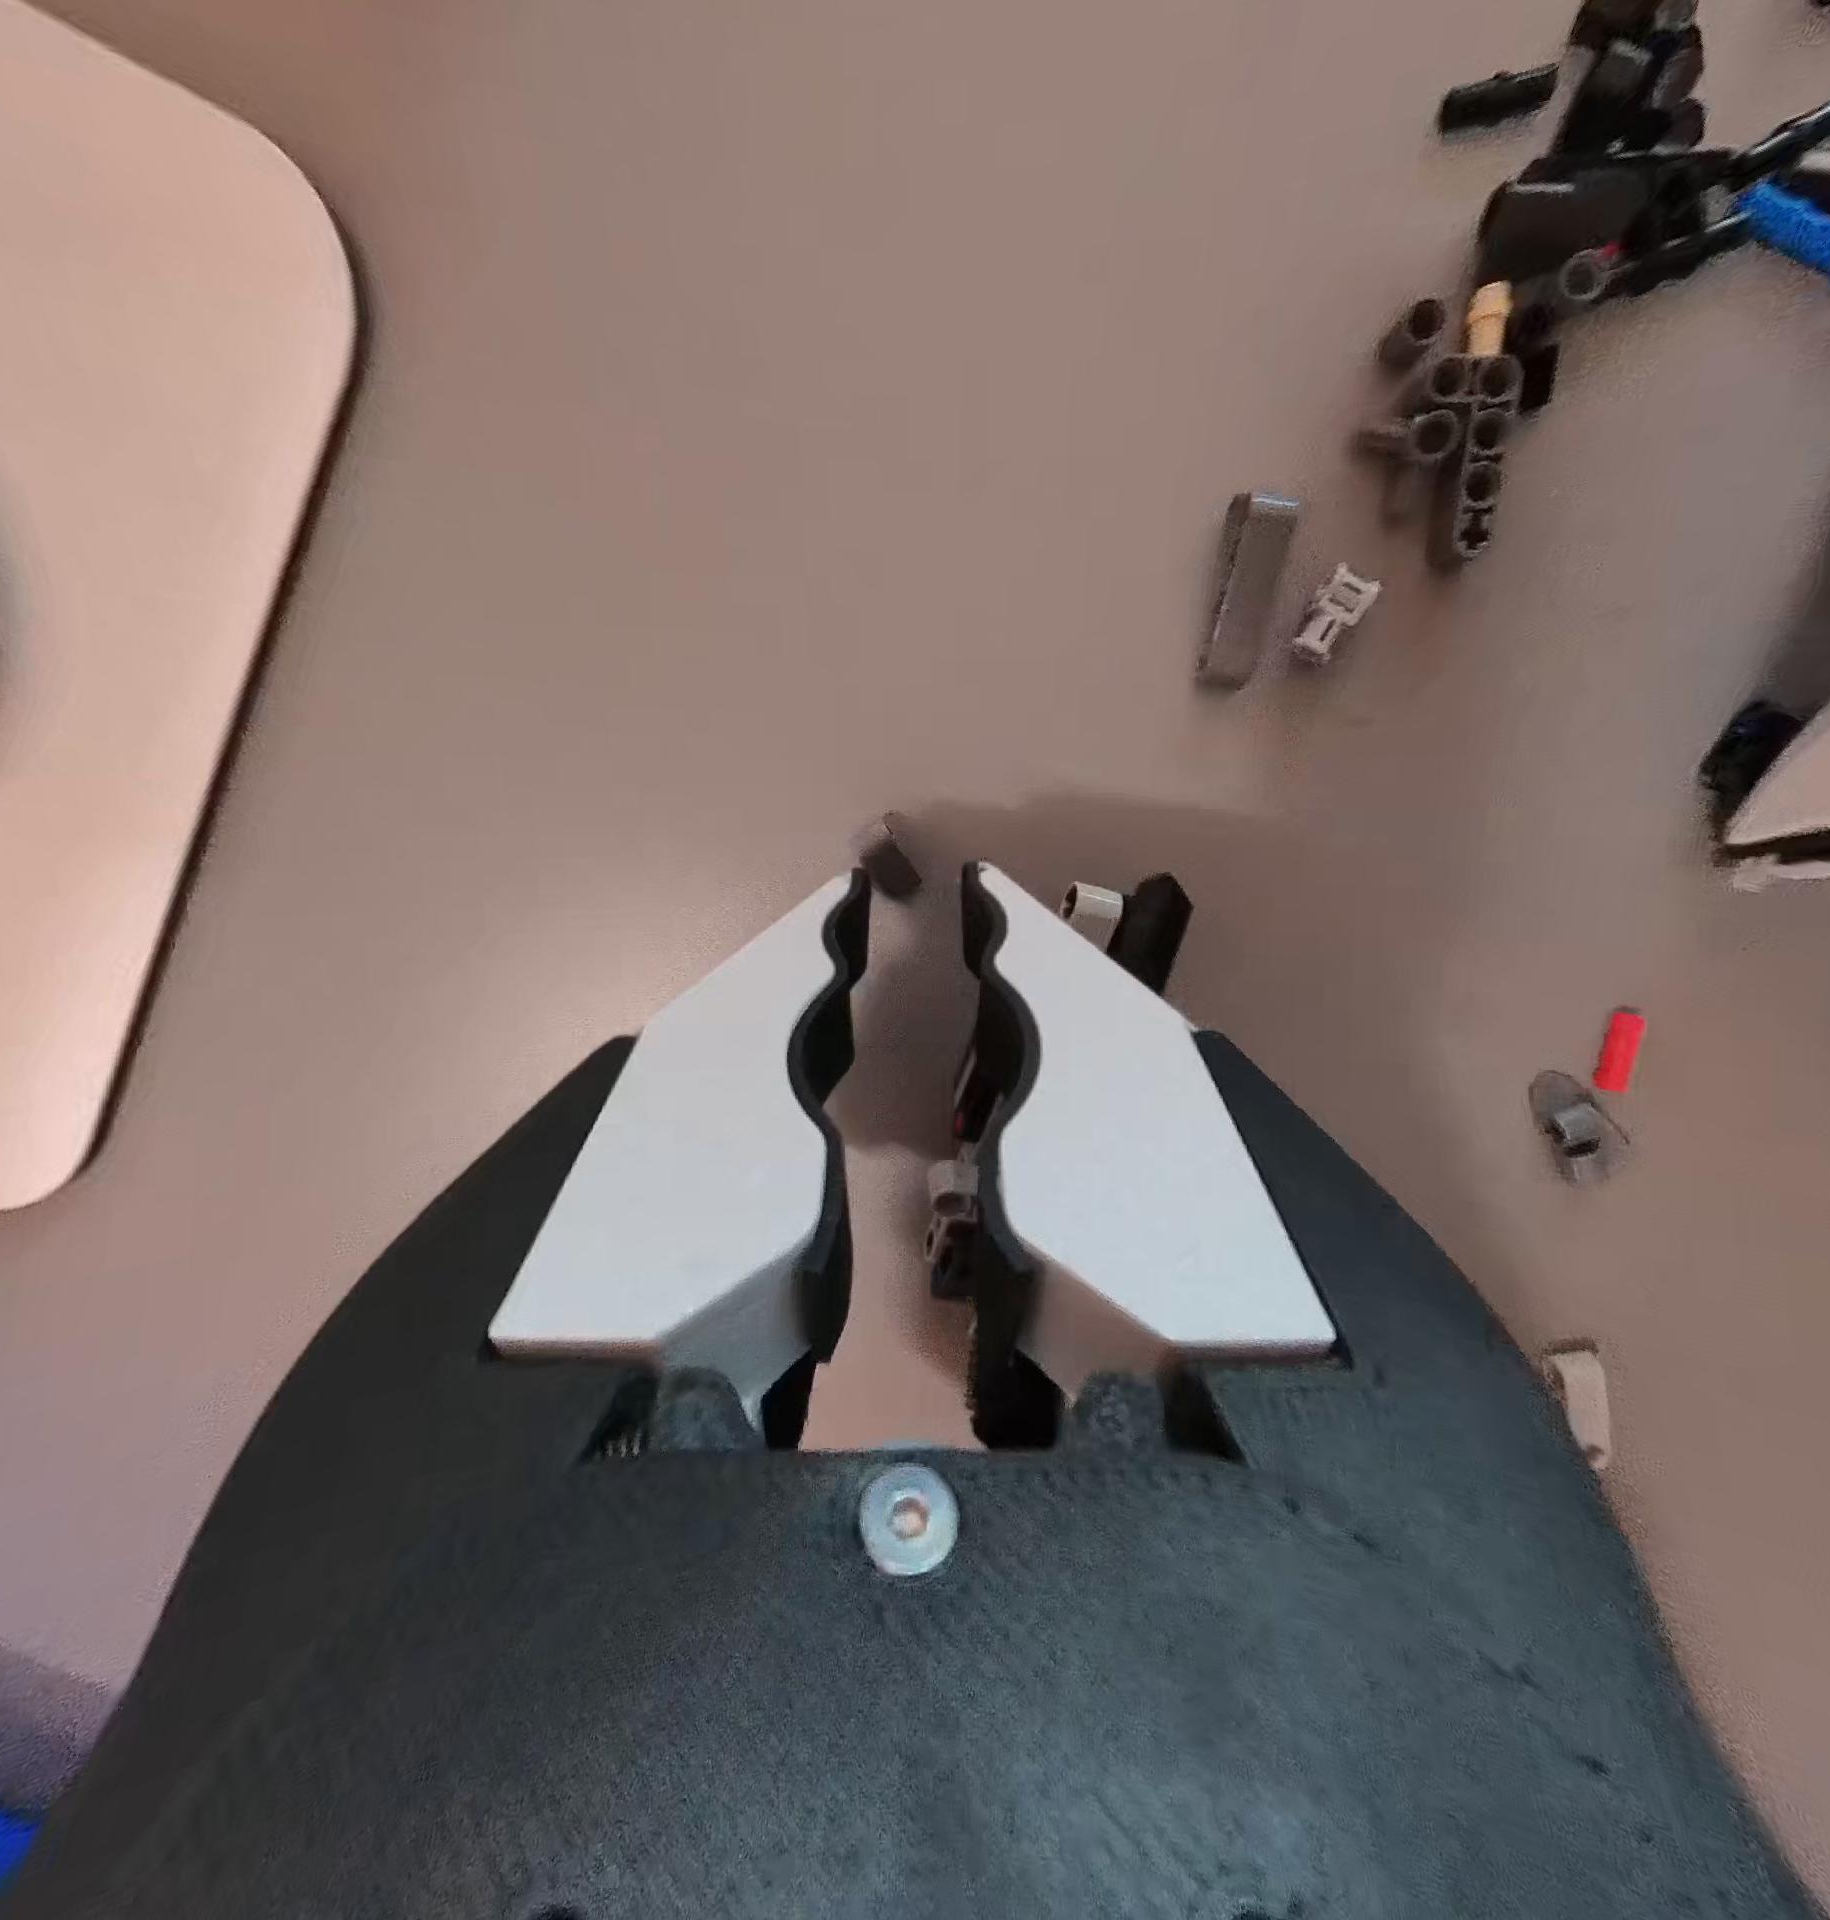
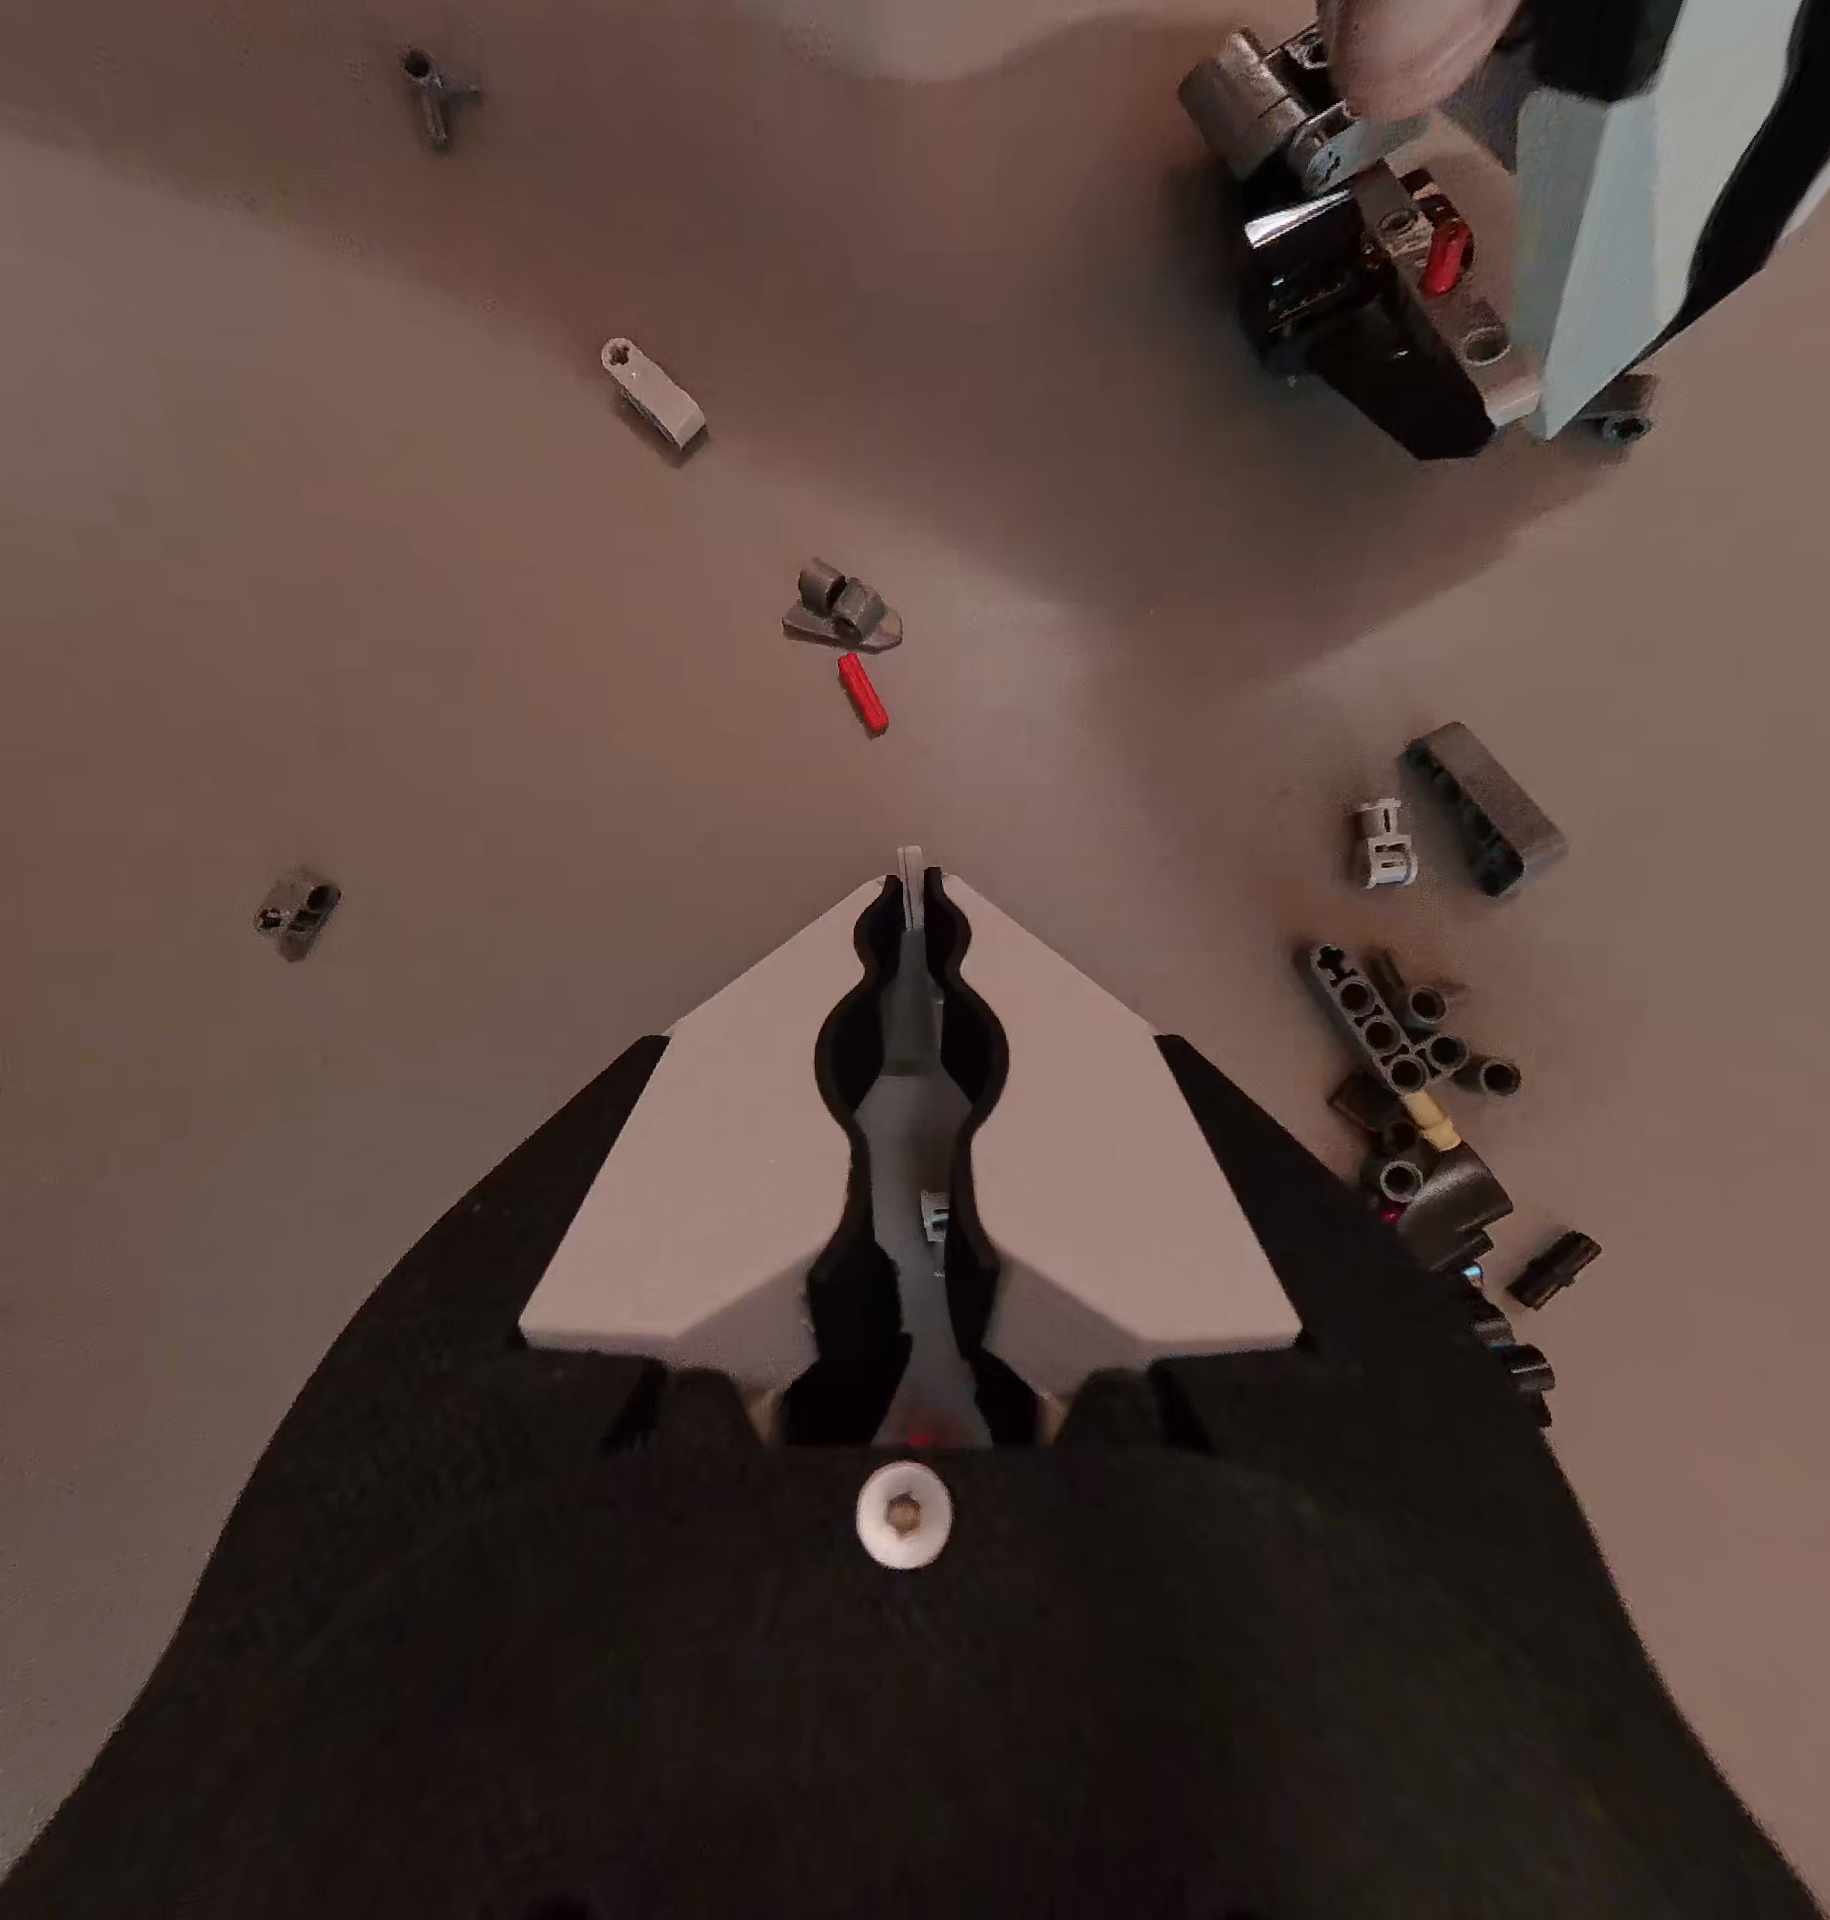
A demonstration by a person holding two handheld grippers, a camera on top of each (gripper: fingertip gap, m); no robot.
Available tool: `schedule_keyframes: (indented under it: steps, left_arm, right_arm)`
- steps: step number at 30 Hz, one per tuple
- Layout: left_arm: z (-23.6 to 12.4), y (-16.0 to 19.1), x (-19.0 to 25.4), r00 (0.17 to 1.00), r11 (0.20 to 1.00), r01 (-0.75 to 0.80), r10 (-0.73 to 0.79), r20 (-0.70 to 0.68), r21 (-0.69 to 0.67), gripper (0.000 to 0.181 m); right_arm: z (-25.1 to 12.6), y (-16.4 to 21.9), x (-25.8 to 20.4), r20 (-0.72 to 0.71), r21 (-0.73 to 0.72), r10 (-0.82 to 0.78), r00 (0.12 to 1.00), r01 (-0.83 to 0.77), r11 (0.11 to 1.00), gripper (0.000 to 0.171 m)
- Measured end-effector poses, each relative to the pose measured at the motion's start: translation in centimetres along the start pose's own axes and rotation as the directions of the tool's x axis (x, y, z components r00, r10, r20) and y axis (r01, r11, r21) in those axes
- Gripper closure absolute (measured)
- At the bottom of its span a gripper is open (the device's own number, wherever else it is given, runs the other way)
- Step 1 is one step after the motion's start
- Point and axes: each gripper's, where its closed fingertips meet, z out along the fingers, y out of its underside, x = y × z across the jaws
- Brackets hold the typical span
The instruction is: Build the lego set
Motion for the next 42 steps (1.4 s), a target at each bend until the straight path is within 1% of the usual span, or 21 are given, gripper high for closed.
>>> schedule_keyframes:
  steps: [2,4,8,16,18,20,22,24,27,29,32,34,36,42]
  left_arm:
    - [0.6,0.5,-0.7,0.999,0.999,0.005,-0.004,0.049,-0.036,0.163]
    - [0.7,0.1,-0.9,0.998,0.999,0.023,-0.021,0.064,-0.023,0.164]
    - [0.9,-0.3,-1.0,0.996,0.999,0.024,-0.021,0.092,-0.028,0.175]
    - [1.0,-0.8,-1.6,0.987,0.998,-0.062,0.061,0.146,-0.002,0.175]
    - [0.2,-1.0,-2.2,0.977,0.997,-0.081,0.077,0.200,0.012,0.175]
    - [-1.7,-1.5,-2.4,0.963,0.994,-0.094,0.076,0.257,0.060,0.175]
    - [-4.3,-1.6,-1.7,0.948,0.987,-0.122,0.084,0.307,0.104,0.175]
    - [-6.5,-0.8,-0.3,0.924,0.982,-0.145,0.091,0.372,0.121,0.175]
    - [-7.9,0.9,2.9,0.910,0.977,-0.143,0.066,0.410,0.159,0.176]
    - [-7.6,2.6,4.3,0.891,0.980,-0.140,0.064,0.449,0.139,0.175]
    - [-7.1,4.3,6.7,0.910,0.976,-0.067,-0.025,0.414,0.207,0.175]
    - [-7.3,4.7,7.9,0.917,0.958,-0.026,-0.092,0.388,0.286,0.175]
    - [-7.1,5.1,8.7,0.912,0.946,-0.010,-0.124,0.391,0.323,0.175]
    - [-5.6,6.6,10.0,0.901,0.952,0.000,-0.133,0.413,0.307,0.175]
  right_arm:
    - [-0.1,0.0,0.1,-0.003,0.008,-0.002,1.000,0.002,1.000,0.169]
    - [-0.2,0.0,0.1,-0.005,0.019,-0.002,1.000,0.002,1.000,0.169]
    - [-0.2,0.0,0.0,0.001,0.036,0.002,1.000,-0.002,0.999,0.169]
    - [-0.9,-0.2,0.2,0.004,0.067,0.017,1.000,-0.017,0.998,0.169]
    - [-1.3,-0.4,0.3,-0.001,0.083,0.026,1.000,-0.026,0.996,0.169]
    - [-1.7,-0.8,0.3,0.000,0.104,0.041,0.999,-0.041,0.994,0.169]
    - [-2.1,-1.4,0.4,0.005,0.130,0.067,0.998,-0.067,0.989,0.170]
    - [-2.2,-2.1,0.7,0.003,0.151,0.096,0.995,-0.095,0.984,0.169]
    - [-1.9,-3.0,0.6,0.015,0.174,0.120,0.993,-0.121,0.977,0.169]
    - [-1.5,-3.7,0.5,0.013,0.179,0.130,0.991,-0.130,0.975,0.169]
    - [-0.7,-4.8,-0.3,0.006,0.192,0.135,0.991,-0.134,0.972,0.169]
    - [-0.1,-5.6,-0.8,-0.003,0.209,0.139,0.990,-0.136,0.969,0.169]
    - [0.6,-6.2,-1.4,-0.009,0.219,0.148,0.989,-0.142,0.965,0.170]
    - [2.8,-6.6,-2.0,-0.057,0.200,0.152,0.987,-0.138,0.970,0.170]
